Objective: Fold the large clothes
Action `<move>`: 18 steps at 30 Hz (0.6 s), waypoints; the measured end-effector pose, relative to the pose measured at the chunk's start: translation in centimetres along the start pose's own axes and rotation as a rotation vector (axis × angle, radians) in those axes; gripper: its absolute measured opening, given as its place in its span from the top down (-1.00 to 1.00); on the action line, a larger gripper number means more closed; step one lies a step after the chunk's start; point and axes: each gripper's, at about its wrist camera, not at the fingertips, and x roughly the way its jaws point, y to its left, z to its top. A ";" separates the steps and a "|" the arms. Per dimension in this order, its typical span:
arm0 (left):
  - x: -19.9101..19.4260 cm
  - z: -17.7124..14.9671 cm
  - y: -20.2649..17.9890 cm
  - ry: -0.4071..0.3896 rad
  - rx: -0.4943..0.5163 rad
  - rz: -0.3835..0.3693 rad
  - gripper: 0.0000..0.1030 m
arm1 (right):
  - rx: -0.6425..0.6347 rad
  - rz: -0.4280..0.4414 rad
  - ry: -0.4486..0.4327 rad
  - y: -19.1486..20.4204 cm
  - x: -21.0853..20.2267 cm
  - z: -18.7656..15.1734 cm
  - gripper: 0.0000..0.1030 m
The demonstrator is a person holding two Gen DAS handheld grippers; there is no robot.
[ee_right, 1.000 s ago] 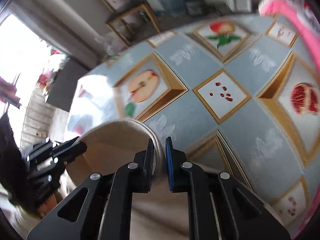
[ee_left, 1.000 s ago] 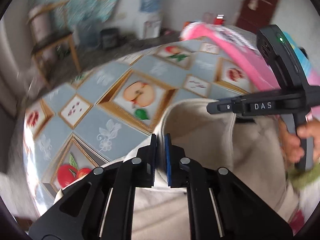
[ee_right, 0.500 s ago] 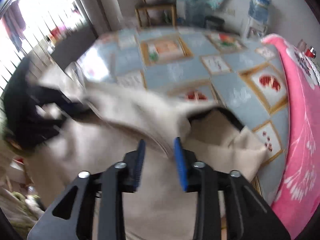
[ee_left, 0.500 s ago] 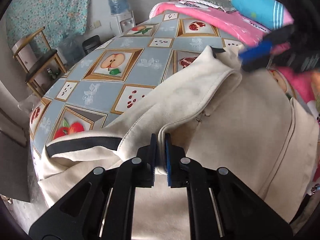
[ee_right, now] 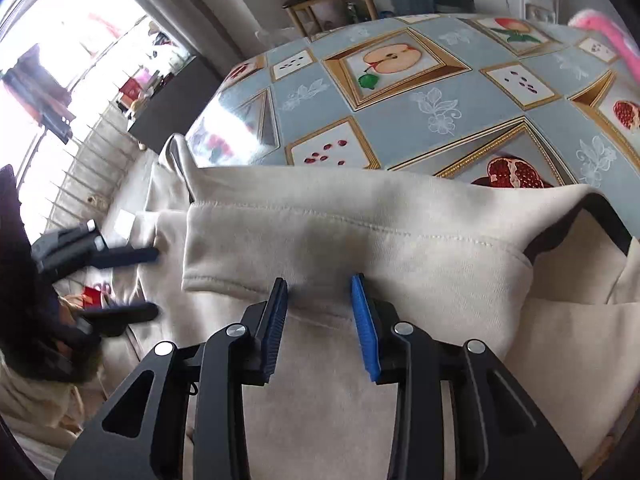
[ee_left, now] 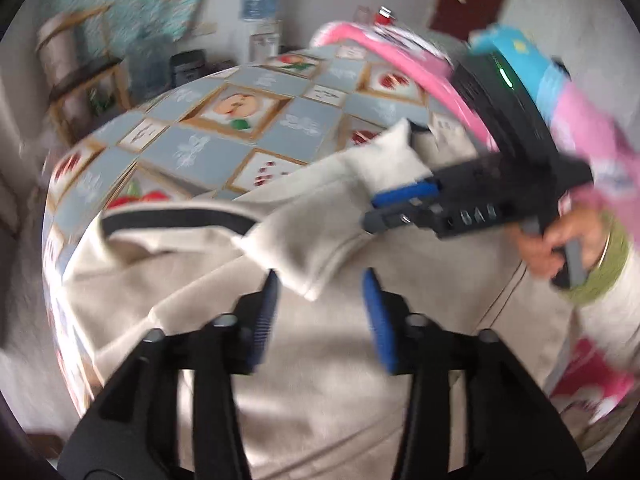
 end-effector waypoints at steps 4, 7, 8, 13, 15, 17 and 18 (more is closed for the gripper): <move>0.7 0.9 2.1 0.015 -0.136 0.016 -0.16 | 0.031 0.008 0.000 -0.2 -0.1 0.2 0.36; 2.7 1.9 4.1 0.050 -0.285 -0.043 -0.16 | 0.046 0.011 0.011 -0.3 -0.5 0.0 0.35; 3.6 2.2 5.2 0.059 -0.361 -0.072 -0.16 | 0.054 0.016 0.013 -0.4 -0.5 -0.1 0.35; 6.4 2.4 7.9 0.072 -0.583 -0.174 0.19 | 0.152 0.082 0.002 -2.1 -2.3 -0.9 0.35; 6.7 2.1 8.0 0.075 -0.615 -0.196 0.28 | 0.204 0.114 -0.051 -3.3 -4.3 -1.0 0.31; 6.4 1.9 7.8 0.071 -0.613 -0.206 0.30 | 0.278 0.133 -0.105 -5.1 -6.1 -1.0 0.19; 6.3 1.7 7.8 0.072 -0.615 -0.220 0.34 | 0.334 0.140 -0.131 -6.5 -6.9 -1.1 0.16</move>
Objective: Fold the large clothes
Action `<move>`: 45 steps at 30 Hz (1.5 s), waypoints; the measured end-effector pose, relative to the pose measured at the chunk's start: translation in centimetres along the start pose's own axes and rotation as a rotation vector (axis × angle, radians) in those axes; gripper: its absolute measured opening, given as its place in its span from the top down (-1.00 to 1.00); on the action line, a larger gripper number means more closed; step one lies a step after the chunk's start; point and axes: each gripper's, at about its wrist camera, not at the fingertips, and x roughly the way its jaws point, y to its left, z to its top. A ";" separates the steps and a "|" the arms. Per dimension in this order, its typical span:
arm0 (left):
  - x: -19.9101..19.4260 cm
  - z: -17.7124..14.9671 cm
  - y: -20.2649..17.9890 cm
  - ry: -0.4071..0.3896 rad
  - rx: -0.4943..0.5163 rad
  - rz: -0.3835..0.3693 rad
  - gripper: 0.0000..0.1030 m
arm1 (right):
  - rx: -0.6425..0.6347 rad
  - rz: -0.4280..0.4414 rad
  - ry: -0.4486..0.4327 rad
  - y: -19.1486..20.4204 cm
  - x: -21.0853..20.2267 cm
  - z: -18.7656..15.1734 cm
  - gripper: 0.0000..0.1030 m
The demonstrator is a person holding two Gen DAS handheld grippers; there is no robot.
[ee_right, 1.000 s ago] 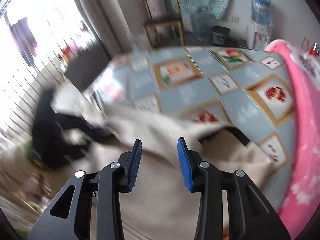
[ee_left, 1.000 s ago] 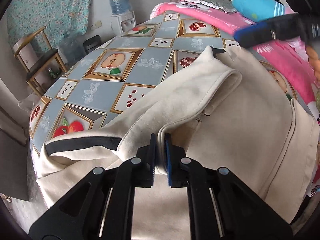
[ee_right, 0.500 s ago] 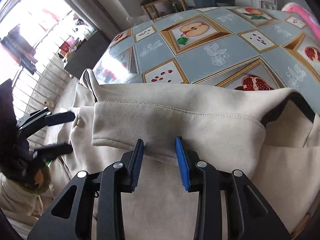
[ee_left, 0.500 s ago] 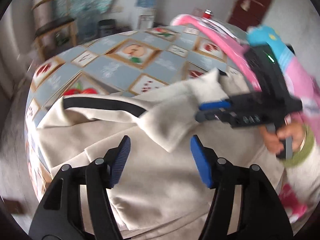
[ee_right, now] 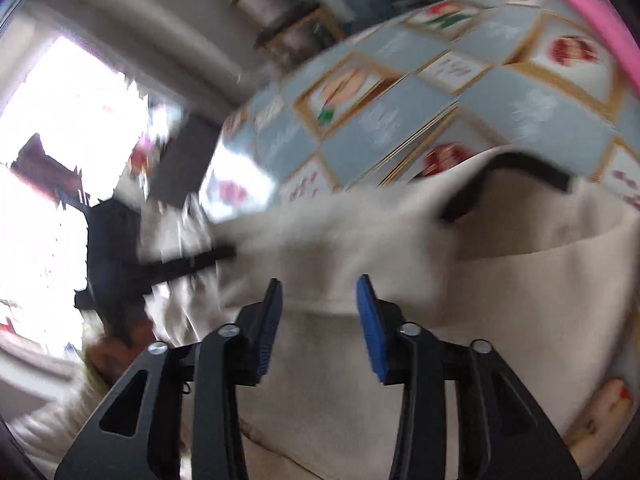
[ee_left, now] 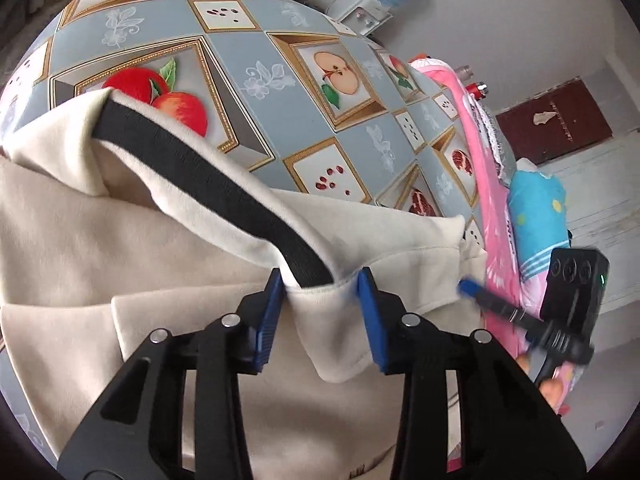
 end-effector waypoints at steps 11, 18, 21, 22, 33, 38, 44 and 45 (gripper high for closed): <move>1.1 -1.4 1.1 0.089 -0.082 -0.097 0.35 | 0.259 0.081 0.075 -5.4 1.4 -0.3 0.15; 1.1 -1.4 1.1 0.105 -0.101 -0.159 0.37 | 0.277 0.119 0.147 -4.9 2.0 -0.4 0.15; 1.0 -1.6 1.0 0.099 -0.098 -0.176 0.42 | 0.277 0.111 0.177 -5.0 2.4 -0.4 0.23; 1.1 -1.5 1.1 0.099 -0.101 -0.172 0.50 | 0.280 0.111 0.183 -5.1 2.6 -0.5 0.26; 0.7 -0.9 -1.5 0.082 0.118 -0.020 0.88 | 0.180 0.110 0.218 -3.5 4.1 0.3 0.76; 1.6 2.6 -3.9 -0.024 0.314 0.193 0.90 | 0.126 0.055 0.169 -2.4 5.7 3.8 0.77; 4.1 5.3 -4.5 -0.024 0.443 0.319 0.90 | 0.050 0.016 0.178 -2.9 7.7 5.7 0.78; 3.8 4.7 -4.6 -0.024 0.480 0.327 0.90 | 0.025 0.011 0.192 -3.0 7.7 5.4 0.78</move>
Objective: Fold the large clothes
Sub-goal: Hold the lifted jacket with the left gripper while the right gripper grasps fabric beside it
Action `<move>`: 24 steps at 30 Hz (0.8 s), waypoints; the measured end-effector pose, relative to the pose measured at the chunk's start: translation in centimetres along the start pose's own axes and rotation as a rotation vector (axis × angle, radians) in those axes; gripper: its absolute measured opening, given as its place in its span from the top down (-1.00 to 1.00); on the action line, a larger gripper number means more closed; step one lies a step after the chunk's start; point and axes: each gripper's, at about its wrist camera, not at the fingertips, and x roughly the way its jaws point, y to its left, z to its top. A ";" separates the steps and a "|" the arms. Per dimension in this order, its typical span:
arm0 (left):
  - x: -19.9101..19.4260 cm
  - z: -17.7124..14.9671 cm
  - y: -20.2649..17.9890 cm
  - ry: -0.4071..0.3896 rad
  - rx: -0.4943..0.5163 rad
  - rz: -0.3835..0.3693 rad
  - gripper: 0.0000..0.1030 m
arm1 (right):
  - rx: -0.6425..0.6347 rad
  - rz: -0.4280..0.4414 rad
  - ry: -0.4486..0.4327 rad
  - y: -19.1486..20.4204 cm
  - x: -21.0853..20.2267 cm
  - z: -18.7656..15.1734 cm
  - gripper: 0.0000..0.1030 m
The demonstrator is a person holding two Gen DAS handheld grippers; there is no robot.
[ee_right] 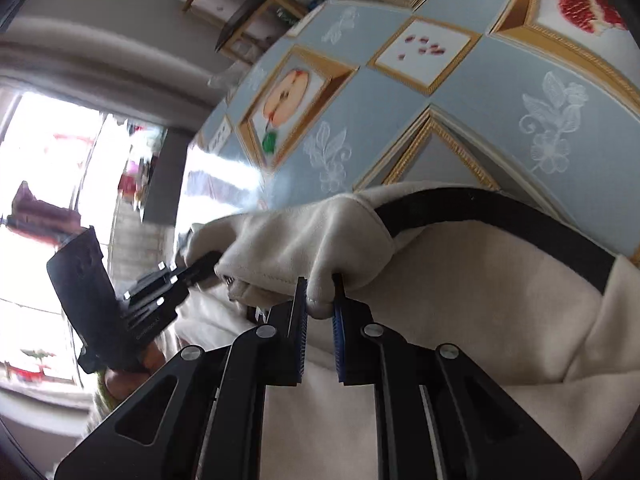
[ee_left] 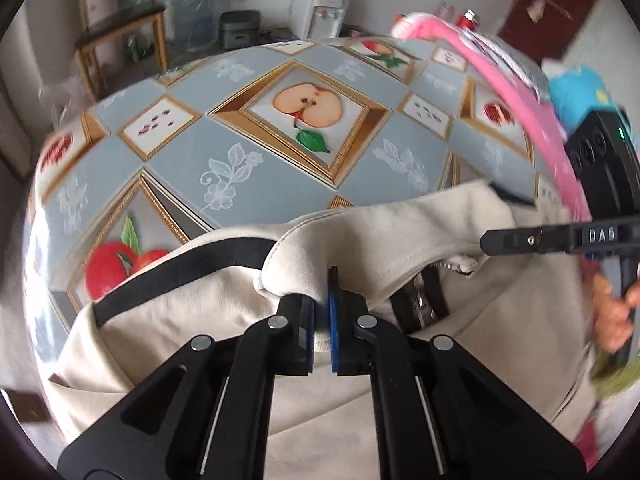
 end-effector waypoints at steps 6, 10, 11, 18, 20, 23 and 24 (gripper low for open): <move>-0.7 -3.0 -1.2 -0.009 0.142 0.024 0.86 | -0.104 -0.029 0.012 0.0 -0.2 -1.3 0.80; -0.3 -2.4 -1.5 -0.003 0.141 0.040 0.85 | -0.090 -0.100 -0.004 0.5 -1.0 -1.4 0.57; -0.4 -2.5 -1.4 -0.002 0.139 0.036 0.85 | -0.083 -0.145 -0.020 0.7 -1.8 -1.5 0.23; -0.5 -2.8 -1.2 -0.016 0.132 0.018 0.84 | -0.148 -0.301 -0.270 4.2 -7.5 -2.4 -0.01; -0.5 -2.8 -1.2 -0.017 0.126 0.014 0.84 | -0.219 -0.257 -0.268 6.7 -6.1 -2.3 0.20; -0.7 -3.1 -1.1 -0.023 0.125 0.002 0.84 | -0.310 -0.190 -0.206 9.8 -2.2 -1.9 0.53; -0.8 -3.1 -1.1 -0.025 0.129 -0.001 0.84 | -0.322 -0.183 -0.184 10.0 -1.2 -2.0 0.66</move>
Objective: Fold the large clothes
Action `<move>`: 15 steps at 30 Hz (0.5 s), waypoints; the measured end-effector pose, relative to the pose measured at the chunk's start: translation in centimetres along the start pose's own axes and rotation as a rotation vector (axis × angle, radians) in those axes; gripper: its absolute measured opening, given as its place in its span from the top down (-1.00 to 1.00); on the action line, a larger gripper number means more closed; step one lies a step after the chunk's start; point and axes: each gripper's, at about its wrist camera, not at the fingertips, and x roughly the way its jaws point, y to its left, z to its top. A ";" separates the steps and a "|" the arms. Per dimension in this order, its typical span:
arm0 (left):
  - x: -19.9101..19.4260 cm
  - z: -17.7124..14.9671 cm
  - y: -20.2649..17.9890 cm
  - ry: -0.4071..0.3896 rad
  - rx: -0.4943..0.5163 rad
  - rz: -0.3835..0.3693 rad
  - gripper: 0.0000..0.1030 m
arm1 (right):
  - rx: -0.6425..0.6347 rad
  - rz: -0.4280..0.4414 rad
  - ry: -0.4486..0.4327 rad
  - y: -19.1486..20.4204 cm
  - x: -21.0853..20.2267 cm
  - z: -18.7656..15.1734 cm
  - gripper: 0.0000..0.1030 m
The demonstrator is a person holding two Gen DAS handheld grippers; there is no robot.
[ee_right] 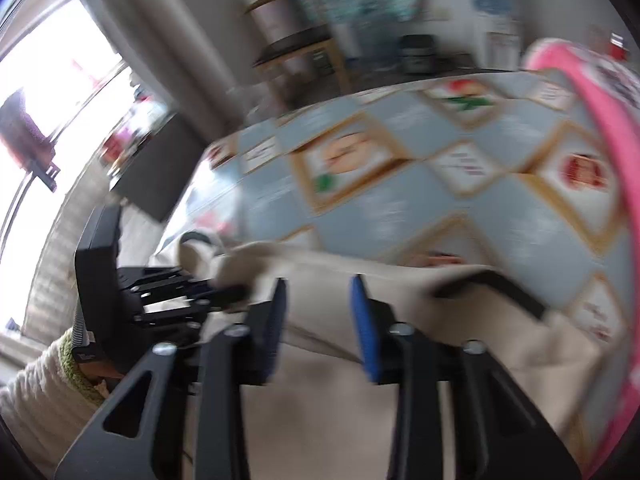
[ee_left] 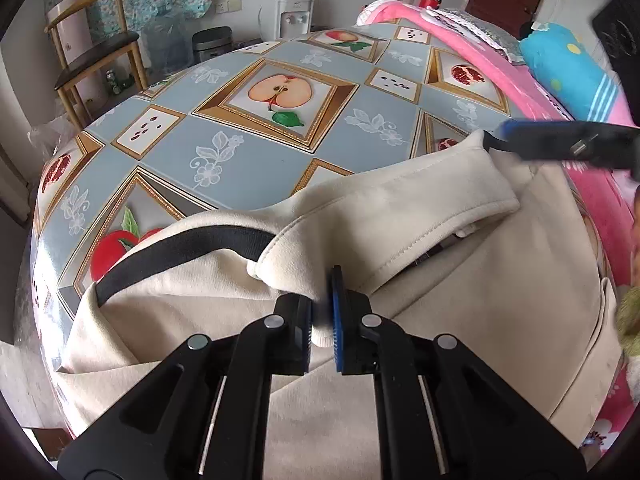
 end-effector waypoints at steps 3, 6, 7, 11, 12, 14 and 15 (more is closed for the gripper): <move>-0.4 -0.3 0.3 -0.003 -0.003 -0.008 0.78 | -0.037 0.010 0.092 0.7 2.9 -1.2 0.86; -1.3 -0.7 1.3 -0.015 -0.032 0.013 0.41 | -0.044 0.004 0.139 0.4 3.9 -2.9 0.89; -1.9 -0.8 1.9 -0.034 -0.055 0.021 0.34 | -0.033 0.004 0.157 0.1 4.2 -3.2 0.89; -4.7 -1.0 3.5 -0.147 -0.151 -0.021 0.38 | 0.026 0.053 0.150 -0.8 4.6 -3.5 0.90; -5.0 -0.8 3.4 -0.162 -0.150 -0.032 0.38 | 0.032 0.059 0.152 -0.8 4.7 -3.3 0.90; -5.3 0.0 2.4 -0.178 -0.126 -0.043 0.38 | 0.028 0.051 0.152 -0.4 5.0 -3.2 0.90; -5.2 0.4 1.9 -0.182 -0.113 -0.046 0.38 | 0.026 0.044 0.153 -0.3 5.1 -3.1 0.90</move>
